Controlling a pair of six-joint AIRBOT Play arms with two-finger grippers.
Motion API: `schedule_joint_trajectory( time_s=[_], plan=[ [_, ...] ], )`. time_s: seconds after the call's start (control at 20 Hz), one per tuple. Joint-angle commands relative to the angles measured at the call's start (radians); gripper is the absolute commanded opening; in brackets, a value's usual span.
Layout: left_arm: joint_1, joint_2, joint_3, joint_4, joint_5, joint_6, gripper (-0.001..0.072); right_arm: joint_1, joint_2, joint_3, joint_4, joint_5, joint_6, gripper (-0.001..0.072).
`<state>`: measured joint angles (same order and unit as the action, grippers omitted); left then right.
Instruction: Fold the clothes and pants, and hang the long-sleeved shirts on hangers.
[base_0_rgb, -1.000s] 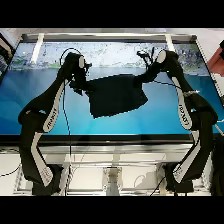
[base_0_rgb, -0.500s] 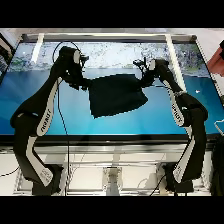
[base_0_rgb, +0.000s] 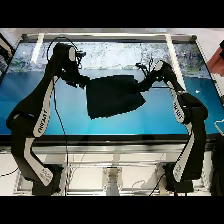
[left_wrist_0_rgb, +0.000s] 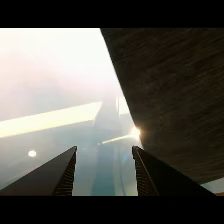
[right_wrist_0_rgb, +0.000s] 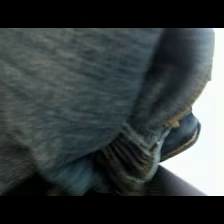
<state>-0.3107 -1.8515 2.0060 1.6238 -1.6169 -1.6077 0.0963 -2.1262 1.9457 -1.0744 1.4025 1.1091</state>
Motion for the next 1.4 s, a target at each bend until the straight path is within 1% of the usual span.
schedule_joint_trajectory(
  time_s=[0.0, 0.05, 0.25, 0.4, 0.6, 0.8, 1.0, 1.1, 1.25, 1.35],
  plan=[
    [0.001, 0.001, 0.0, 0.0, 0.001, 0.0, 0.0422, 0.006, -0.002, 0.001, 0.089, 0.031, -0.014, 0.0183],
    [0.001, 0.001, 0.0, 0.0, 0.001, 0.0, 0.0422, 0.005, -0.002, 0.001, 0.097, 0.038, -0.012, 0.0026],
    [0.001, 0.001, 0.0, 0.0, 0.001, 0.0, 0.0422, -0.034, 0.013, 0.001, 0.093, 0.037, -0.001, 0.0021],
    [0.001, 0.001, 0.0, 0.0, 0.001, 0.0, 0.0422, -0.133, 0.032, 0.001, 0.051, 0.045, 0.032, 0.002],
    [0.001, 0.001, 0.0, 0.0, 0.001, 0.0, 0.0422, -0.338, 0.058, 0.001, -0.074, 0.073, 0.081, 0.002],
    [0.001, 0.001, 0.0, 0.0, 0.001, 0.0, 0.0422, -0.573, 0.071, 0.001, -0.158, 0.113, 0.106, 0.002],
    [0.001, 0.001, 0.0, 0.0, 0.001, 0.0, 0.0422, -0.808, 0.092, 0.001, -0.329, 0.131, 0.157, 0.002],
    [0.001, 0.001, 0.0, 0.0, 0.001, 0.0, 0.0422, -0.925, 0.115, 0.001, -0.386, 0.134, 0.186, 0.002],
    [0.001, 0.001, 0.0, 0.0, 0.001, 0.0, 0.0422, -1.081, 0.156, 0.0, -0.401, 0.15, 0.239, 0.002],
    [0.001, 0.001, 0.0, 0.0, 0.001, 0.0, 0.0422, -1.163, 0.18, -0.006, -0.4, 0.154, 0.297, 0.0021]
  ],
)
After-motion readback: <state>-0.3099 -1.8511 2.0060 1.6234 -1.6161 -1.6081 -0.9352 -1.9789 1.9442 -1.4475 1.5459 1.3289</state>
